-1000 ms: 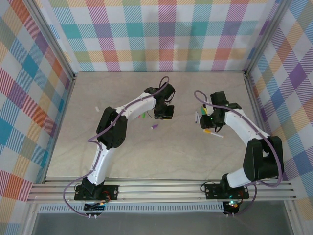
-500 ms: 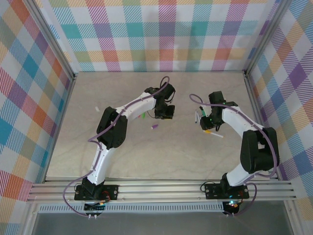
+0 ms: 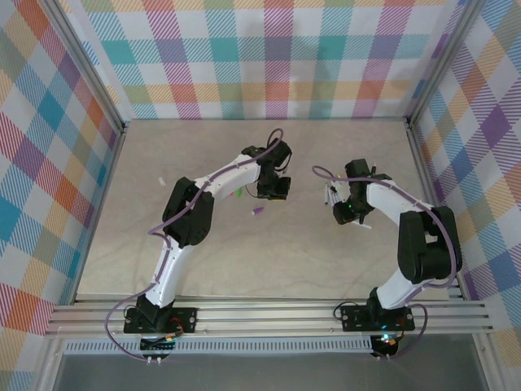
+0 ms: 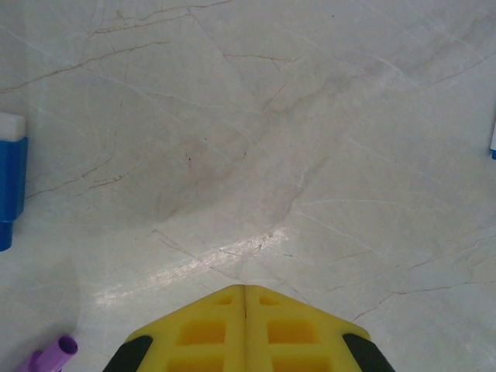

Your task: Open the pen caps

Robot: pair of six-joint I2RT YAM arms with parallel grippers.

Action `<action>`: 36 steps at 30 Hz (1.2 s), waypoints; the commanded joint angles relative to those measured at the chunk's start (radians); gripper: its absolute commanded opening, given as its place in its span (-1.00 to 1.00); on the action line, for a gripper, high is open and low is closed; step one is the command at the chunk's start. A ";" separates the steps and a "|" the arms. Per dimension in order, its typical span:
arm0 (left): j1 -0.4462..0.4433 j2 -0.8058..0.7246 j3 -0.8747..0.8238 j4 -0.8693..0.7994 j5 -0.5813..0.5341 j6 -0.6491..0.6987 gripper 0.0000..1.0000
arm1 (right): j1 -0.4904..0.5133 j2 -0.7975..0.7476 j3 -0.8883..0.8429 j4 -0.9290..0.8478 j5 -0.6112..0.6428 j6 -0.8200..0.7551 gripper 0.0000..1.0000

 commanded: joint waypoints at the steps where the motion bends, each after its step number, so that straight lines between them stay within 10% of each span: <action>1: 0.008 0.016 0.029 -0.027 0.003 0.014 -1.00 | -0.010 0.035 -0.013 0.028 0.053 -0.027 -0.15; 36: 0.040 -0.009 -0.017 -0.011 -0.004 0.013 -1.00 | 0.012 0.062 -0.025 0.041 -0.058 -0.005 -0.26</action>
